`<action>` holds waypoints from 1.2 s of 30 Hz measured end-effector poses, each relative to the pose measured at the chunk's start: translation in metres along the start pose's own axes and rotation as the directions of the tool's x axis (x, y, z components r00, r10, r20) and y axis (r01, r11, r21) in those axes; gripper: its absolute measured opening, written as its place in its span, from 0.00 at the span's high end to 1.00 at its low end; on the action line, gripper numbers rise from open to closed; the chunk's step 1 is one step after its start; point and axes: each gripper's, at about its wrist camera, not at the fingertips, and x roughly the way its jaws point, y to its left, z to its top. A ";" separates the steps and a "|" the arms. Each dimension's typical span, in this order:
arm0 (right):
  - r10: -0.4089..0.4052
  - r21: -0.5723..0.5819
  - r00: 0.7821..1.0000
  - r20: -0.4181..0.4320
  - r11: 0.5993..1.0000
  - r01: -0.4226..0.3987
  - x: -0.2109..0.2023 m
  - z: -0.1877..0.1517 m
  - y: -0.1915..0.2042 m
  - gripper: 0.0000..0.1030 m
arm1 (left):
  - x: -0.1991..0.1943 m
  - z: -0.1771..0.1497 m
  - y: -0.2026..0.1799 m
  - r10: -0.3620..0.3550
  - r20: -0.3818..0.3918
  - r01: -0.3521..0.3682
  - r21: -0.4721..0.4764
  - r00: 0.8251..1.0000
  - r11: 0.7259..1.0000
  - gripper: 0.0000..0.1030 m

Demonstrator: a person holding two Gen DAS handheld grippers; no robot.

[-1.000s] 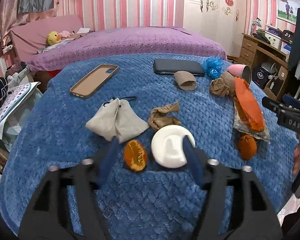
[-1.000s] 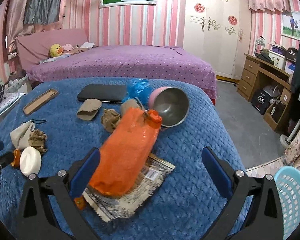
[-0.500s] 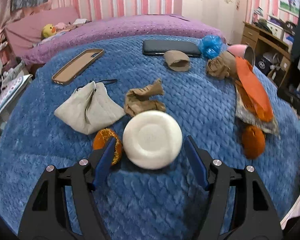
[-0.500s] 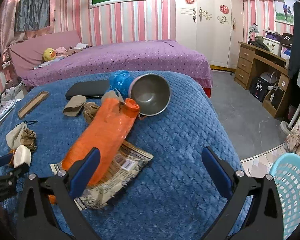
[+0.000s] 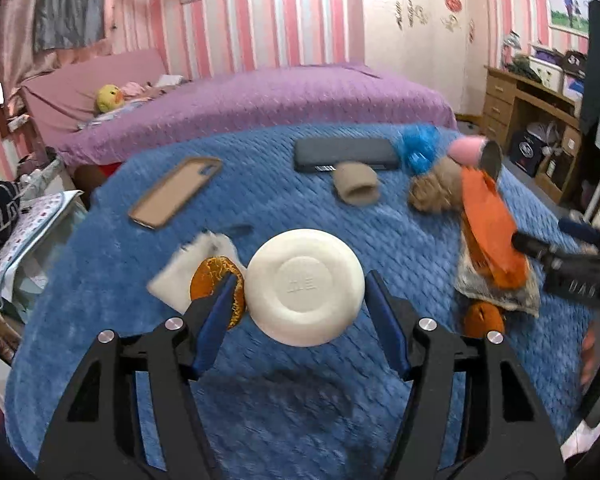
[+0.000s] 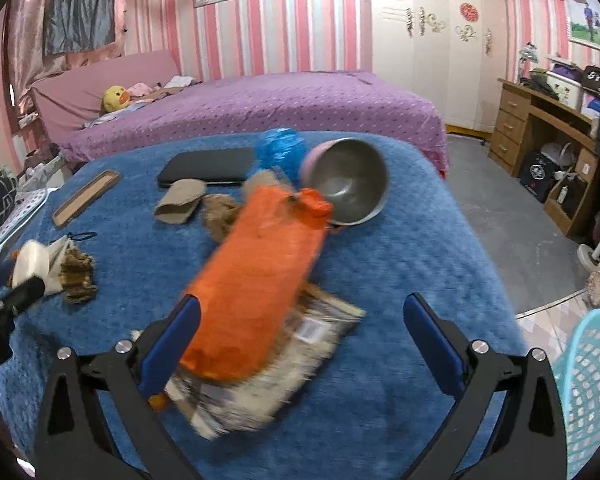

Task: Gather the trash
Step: 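Grasp the white round soap with the left gripper while the right gripper approaches the orange bag, then grasp the orange plastic bag with the right gripper and lift it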

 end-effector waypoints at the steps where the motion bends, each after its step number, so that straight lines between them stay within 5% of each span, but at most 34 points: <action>1: 0.005 -0.006 1.000 -0.006 1.000 -0.005 0.003 0.000 0.006 0.04 | 0.000 0.001 0.003 0.008 0.001 -0.008 -0.009 1.000 1.000 0.38; 8: 0.003 -0.021 0.996 -0.087 1.000 -0.005 0.034 -0.001 0.033 0.07 | 0.011 0.001 0.020 0.048 -0.031 -0.049 -0.051 0.998 0.998 0.38; 10: 0.010 -0.026 0.995 -0.104 1.000 -0.012 0.040 -0.003 0.034 0.34 | 0.013 0.002 0.023 0.044 -0.036 -0.046 -0.058 0.998 0.997 0.38; 17: 0.070 -0.023 0.996 -0.051 0.997 -0.072 0.026 -0.002 0.026 0.65 | 0.010 0.002 0.023 0.033 -0.029 -0.035 -0.060 0.999 0.998 0.38; 19: 0.085 -0.032 0.996 -0.032 0.996 -0.086 0.018 -0.001 0.024 0.80 | 0.009 0.002 0.022 0.034 -0.027 -0.035 -0.057 0.999 0.998 0.38; 27: 0.135 -0.038 0.991 0.002 0.990 -0.135 -0.002 -0.002 0.009 0.93 | 0.005 0.001 0.018 0.031 -0.016 -0.031 -0.052 0.999 0.998 0.38; 36: 0.172 -0.063 0.985 0.026 0.983 -0.170 -0.013 -0.004 -0.004 0.94 | 0.002 0.000 0.010 0.035 -0.012 -0.036 -0.043 0.999 0.998 0.38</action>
